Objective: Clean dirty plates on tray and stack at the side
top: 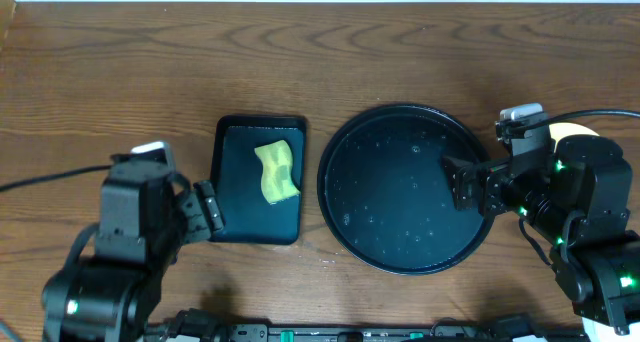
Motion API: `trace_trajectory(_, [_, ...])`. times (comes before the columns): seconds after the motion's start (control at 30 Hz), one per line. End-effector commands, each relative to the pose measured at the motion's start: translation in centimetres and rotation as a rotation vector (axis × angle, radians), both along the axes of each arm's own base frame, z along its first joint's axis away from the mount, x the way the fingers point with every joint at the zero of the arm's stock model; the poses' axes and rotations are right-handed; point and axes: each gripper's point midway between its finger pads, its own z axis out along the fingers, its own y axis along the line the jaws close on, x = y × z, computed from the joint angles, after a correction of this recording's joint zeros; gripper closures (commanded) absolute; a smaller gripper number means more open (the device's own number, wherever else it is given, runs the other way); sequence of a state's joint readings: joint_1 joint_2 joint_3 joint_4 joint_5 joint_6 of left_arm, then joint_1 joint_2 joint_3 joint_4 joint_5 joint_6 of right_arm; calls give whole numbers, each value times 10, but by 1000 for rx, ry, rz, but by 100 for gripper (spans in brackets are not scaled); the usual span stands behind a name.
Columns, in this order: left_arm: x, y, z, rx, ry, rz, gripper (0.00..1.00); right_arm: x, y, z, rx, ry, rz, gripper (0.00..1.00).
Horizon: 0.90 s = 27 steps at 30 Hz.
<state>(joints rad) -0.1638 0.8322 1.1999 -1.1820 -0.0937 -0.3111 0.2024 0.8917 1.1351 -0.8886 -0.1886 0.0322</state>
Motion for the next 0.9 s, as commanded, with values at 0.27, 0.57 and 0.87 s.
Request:
trace_trajectory(0.27, [-9,7,15,7,-69,23,15,-16,-2,-12,-26,53,12,1])
trace_trajectory(0.57, [-8,7,15,7,-69,22,15,-22,-24,3,-10,-385,-52,1])
trace_trajectory(0.87, [-9,7,15,7,-69,23,15,-31,-41,-66,5,-532,-115,1])
